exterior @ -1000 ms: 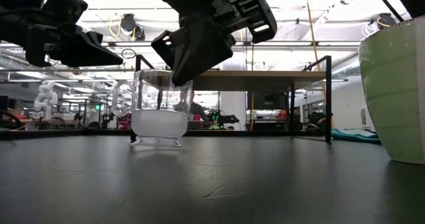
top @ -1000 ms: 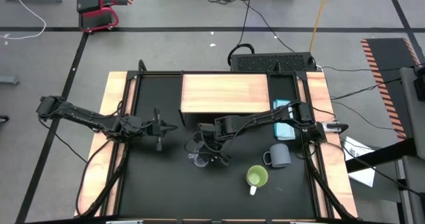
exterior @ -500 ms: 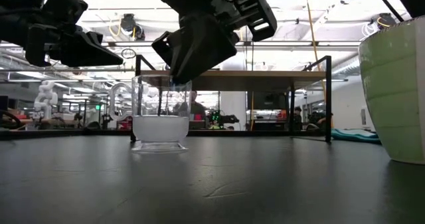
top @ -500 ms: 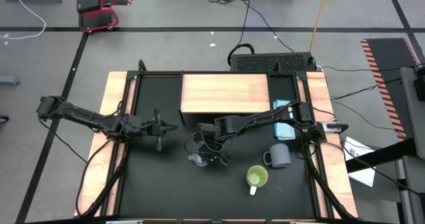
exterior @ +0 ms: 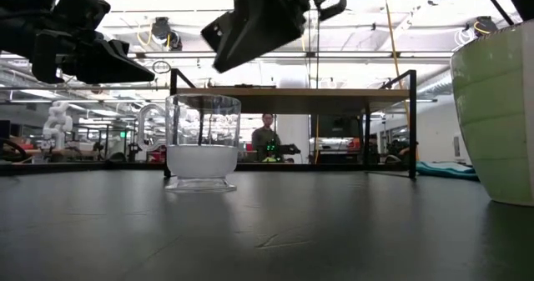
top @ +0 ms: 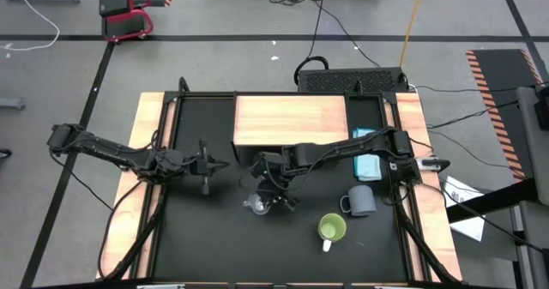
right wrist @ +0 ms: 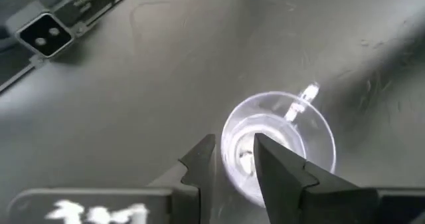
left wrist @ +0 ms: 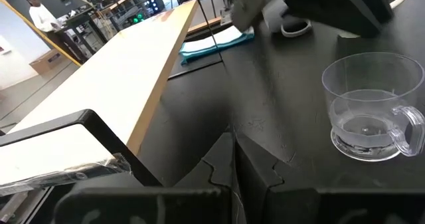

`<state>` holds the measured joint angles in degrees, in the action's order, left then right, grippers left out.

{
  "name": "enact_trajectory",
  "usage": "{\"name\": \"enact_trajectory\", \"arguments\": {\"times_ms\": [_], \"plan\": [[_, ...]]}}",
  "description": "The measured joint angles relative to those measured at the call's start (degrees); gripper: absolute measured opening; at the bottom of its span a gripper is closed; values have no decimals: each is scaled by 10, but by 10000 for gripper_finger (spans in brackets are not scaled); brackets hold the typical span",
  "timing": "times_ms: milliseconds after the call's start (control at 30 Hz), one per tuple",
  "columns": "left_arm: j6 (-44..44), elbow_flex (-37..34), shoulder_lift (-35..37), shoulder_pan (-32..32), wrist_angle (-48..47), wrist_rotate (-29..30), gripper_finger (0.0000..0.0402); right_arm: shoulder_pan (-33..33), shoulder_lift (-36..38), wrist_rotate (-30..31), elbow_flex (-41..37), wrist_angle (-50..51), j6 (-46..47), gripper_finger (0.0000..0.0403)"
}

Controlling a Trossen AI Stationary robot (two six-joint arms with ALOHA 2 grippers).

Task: Stack small to large cups/mugs on shelf
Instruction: Put the transparent mug on the shelf

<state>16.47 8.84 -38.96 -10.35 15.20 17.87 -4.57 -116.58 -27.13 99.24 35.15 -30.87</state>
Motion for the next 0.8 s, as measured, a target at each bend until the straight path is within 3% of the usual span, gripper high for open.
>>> {"name": "enact_trajectory", "arguments": {"times_ms": [133,300,433,600,800], "plan": [[-10,0,0,0,0,-1,19,0,26,0,-1,29,-3,81],[-15,0,0,0,5,-52,19,-9,93,1,-65,2,-41,12],[-17,0,0,-4,16,-89,18,-14,174,1,-161,-70,-19,6],[-10,1,-1,-27,28,-91,4,-22,298,35,-305,-176,31,2],[0,67,-63,-49,-37,-90,2,-38,429,66,-477,-310,96,1]]}}
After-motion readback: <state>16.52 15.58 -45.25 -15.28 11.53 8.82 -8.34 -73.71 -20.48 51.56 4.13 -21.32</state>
